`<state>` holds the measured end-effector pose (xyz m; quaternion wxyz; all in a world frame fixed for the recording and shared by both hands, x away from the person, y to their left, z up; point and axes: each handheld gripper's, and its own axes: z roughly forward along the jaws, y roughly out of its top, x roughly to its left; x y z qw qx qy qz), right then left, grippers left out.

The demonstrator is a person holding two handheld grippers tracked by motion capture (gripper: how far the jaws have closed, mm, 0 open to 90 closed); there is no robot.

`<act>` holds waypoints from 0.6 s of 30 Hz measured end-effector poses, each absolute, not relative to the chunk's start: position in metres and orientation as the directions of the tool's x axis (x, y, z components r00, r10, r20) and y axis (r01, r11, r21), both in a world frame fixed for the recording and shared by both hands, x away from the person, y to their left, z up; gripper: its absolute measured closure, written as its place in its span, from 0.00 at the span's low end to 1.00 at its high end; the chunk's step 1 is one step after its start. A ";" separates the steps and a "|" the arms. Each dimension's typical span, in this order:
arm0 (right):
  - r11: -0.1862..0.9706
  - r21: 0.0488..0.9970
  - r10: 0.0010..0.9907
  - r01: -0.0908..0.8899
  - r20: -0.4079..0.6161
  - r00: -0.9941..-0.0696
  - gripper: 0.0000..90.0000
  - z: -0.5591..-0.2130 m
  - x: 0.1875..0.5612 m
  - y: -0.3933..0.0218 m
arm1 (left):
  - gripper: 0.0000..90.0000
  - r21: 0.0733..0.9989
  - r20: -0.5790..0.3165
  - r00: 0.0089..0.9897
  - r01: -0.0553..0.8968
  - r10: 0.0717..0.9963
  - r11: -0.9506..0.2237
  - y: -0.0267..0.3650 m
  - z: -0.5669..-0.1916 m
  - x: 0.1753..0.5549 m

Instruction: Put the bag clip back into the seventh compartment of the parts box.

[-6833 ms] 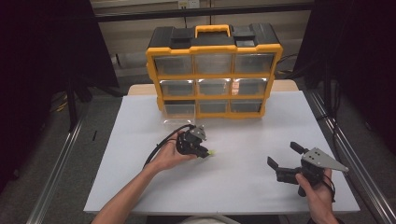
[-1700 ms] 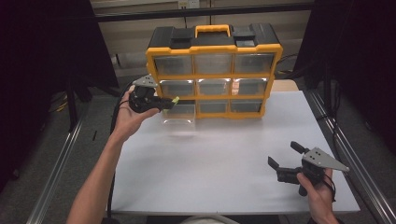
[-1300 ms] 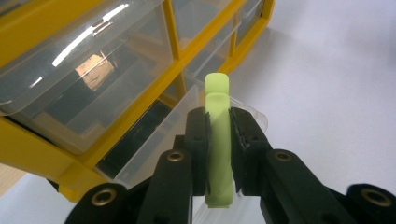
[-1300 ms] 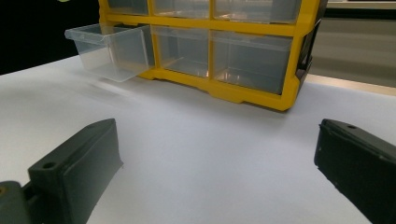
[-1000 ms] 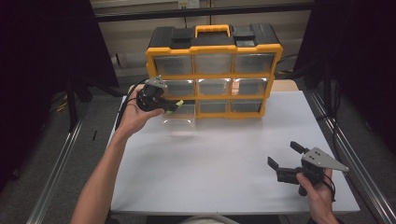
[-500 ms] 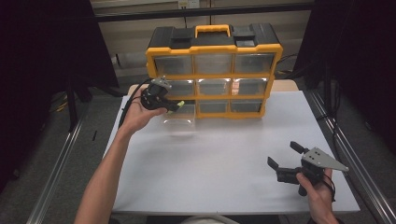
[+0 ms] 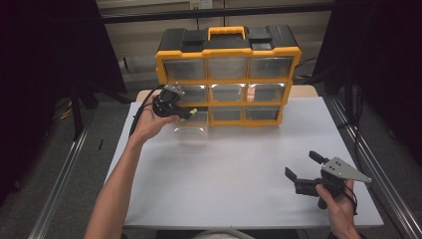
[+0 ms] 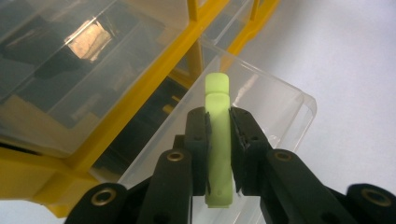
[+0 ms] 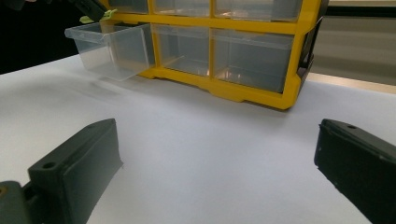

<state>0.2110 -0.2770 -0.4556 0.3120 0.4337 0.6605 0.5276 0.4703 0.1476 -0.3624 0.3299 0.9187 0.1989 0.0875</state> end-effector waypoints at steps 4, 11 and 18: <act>0.065 0.967 0.903 0.244 0.047 -0.426 0.00 -0.456 0.211 -0.277 | 0.87 0.622 0.034 0.915 0.296 0.403 -0.725 0.147 -0.365 0.472; 0.066 0.967 0.903 0.245 0.047 -0.428 0.00 -0.456 0.211 -0.277 | 0.87 0.613 0.040 0.909 0.305 0.414 -0.729 0.141 -0.373 0.473; 0.067 0.967 0.902 0.245 0.046 -0.429 0.00 -0.456 0.211 -0.277 | 0.87 0.598 0.042 0.905 0.317 0.424 -0.736 0.143 -0.378 0.475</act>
